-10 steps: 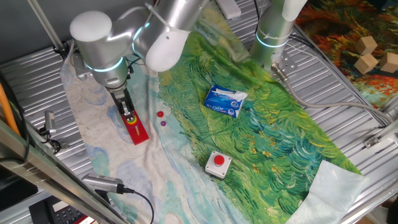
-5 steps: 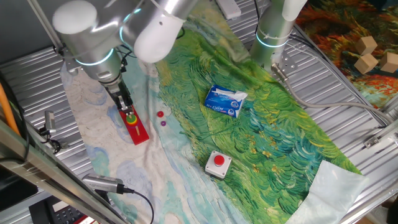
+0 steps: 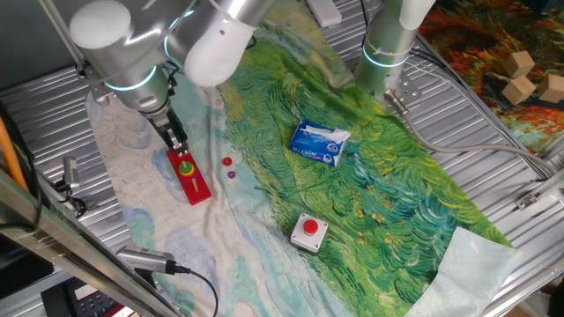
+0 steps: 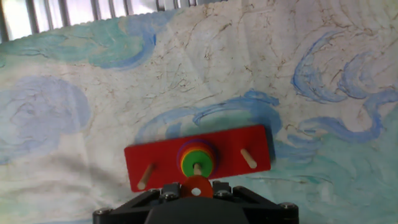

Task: Take out one Hanoi block and throw it aside

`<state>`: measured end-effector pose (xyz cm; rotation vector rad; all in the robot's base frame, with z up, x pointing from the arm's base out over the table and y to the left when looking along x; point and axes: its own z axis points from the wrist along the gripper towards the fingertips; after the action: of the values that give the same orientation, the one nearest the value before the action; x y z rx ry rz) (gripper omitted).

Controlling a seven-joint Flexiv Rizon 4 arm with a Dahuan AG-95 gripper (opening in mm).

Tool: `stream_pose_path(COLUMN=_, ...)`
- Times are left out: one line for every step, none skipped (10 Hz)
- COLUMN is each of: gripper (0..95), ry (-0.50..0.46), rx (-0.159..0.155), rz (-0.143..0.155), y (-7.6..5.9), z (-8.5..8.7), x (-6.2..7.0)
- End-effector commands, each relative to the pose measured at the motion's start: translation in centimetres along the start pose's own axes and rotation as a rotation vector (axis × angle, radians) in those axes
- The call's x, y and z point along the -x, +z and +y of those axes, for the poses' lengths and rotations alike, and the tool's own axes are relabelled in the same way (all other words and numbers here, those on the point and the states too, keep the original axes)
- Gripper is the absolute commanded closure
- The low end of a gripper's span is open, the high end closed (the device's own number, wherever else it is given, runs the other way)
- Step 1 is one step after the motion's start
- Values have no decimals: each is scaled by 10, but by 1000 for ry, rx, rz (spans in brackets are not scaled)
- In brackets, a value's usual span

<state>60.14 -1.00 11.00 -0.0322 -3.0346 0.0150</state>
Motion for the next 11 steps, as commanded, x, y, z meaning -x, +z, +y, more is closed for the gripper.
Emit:
stream_pose_path(gripper=950, ry=-44, rx=-3, rz=-9, y=7, z=-15, x=-18)
stream_pose_path(gripper=950, ry=-46, rx=-1, rz=-11, y=9, z=-16, x=-22)
stream_pose_path(gripper=950, ry=-36, rx=3, rz=-11, y=11, z=-17, x=-27)
stream_pose_path(gripper=950, ry=-36, rx=5, rz=-7, y=13, z=-18, x=-32)
stream_pose_path(gripper=0, ry=-52, rx=19, rz=-10, y=13, z=-18, x=-33)
stream_pose_path(gripper=0, ry=-31, rx=23, rz=-6, y=13, z=-18, x=-33)
stream_pose_path(gripper=0, ry=-28, rx=23, rz=-6, y=13, z=-18, x=-33)
stream_pose_path(gripper=0, ry=-27, rx=23, rz=-6, y=12, z=-18, x=-33)
stream_pose_path(gripper=0, ry=-28, rx=23, rz=-6, y=12, z=-18, x=-33)
stream_pose_path(gripper=0, ry=-29, rx=22, rz=-7, y=12, z=-18, x=-33)
stream_pose_path(gripper=0, ry=-29, rx=21, rz=-11, y=12, z=-18, x=-33)
